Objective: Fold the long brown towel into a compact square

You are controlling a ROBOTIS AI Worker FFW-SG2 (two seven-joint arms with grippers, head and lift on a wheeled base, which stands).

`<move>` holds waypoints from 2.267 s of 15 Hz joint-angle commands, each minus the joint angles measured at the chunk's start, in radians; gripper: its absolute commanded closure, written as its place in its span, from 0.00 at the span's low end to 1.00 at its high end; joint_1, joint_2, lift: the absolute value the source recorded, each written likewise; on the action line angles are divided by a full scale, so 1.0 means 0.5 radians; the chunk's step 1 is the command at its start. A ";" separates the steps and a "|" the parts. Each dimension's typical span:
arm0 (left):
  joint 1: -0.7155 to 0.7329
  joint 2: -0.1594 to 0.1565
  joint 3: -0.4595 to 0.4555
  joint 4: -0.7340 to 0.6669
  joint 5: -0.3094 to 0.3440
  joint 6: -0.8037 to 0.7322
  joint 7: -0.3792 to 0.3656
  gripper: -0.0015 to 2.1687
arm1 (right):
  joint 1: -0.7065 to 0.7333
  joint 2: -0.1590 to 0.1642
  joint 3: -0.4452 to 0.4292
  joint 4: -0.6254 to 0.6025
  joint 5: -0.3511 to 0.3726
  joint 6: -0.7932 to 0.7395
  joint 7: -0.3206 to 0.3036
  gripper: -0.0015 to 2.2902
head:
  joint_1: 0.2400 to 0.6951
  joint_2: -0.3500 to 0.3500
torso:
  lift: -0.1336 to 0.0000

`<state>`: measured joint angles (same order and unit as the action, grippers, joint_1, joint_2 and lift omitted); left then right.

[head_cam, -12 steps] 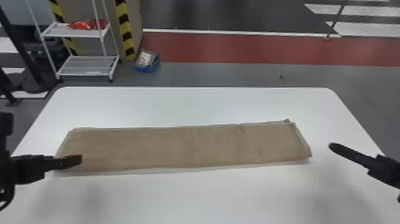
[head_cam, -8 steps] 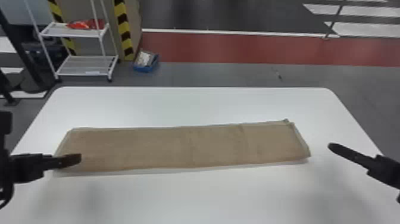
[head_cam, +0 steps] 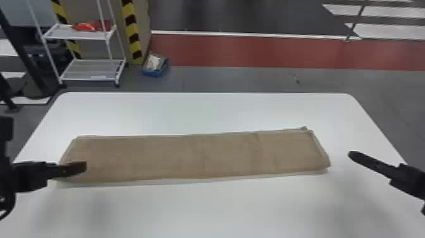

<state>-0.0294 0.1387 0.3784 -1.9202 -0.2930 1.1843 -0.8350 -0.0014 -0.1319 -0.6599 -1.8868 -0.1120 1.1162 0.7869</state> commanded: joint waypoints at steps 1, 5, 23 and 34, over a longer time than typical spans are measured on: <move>-0.033 0.005 -0.002 0.048 -0.003 -0.001 0.016 0.04 | 0.000 0.000 -0.006 0.000 0.000 0.000 0.000 0.06 | 1.00 0.42 | 0.07; -0.171 0.002 -0.024 0.242 -0.067 -0.020 0.041 0.04 | 0.009 0.003 -0.009 -0.003 0.000 0.000 0.000 0.06 | 1.00 0.43 | 0.07; -0.260 0.032 0.016 0.429 -0.052 -0.001 -0.149 0.99 | 0.015 0.021 -0.024 -0.003 0.000 -0.006 0.000 0.06 | 1.00 0.42 | 0.07; -0.190 0.327 0.206 0.226 0.067 0.005 -0.499 0.99 | 0.024 0.028 -0.024 -0.003 0.000 -0.019 0.000 0.06 | 1.00 0.51 | 0.07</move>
<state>-0.1325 0.2865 0.4776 -1.7842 -0.2684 1.1798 -1.0699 0.0106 -0.1177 -0.6719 -1.8883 -0.1120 1.1080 0.7869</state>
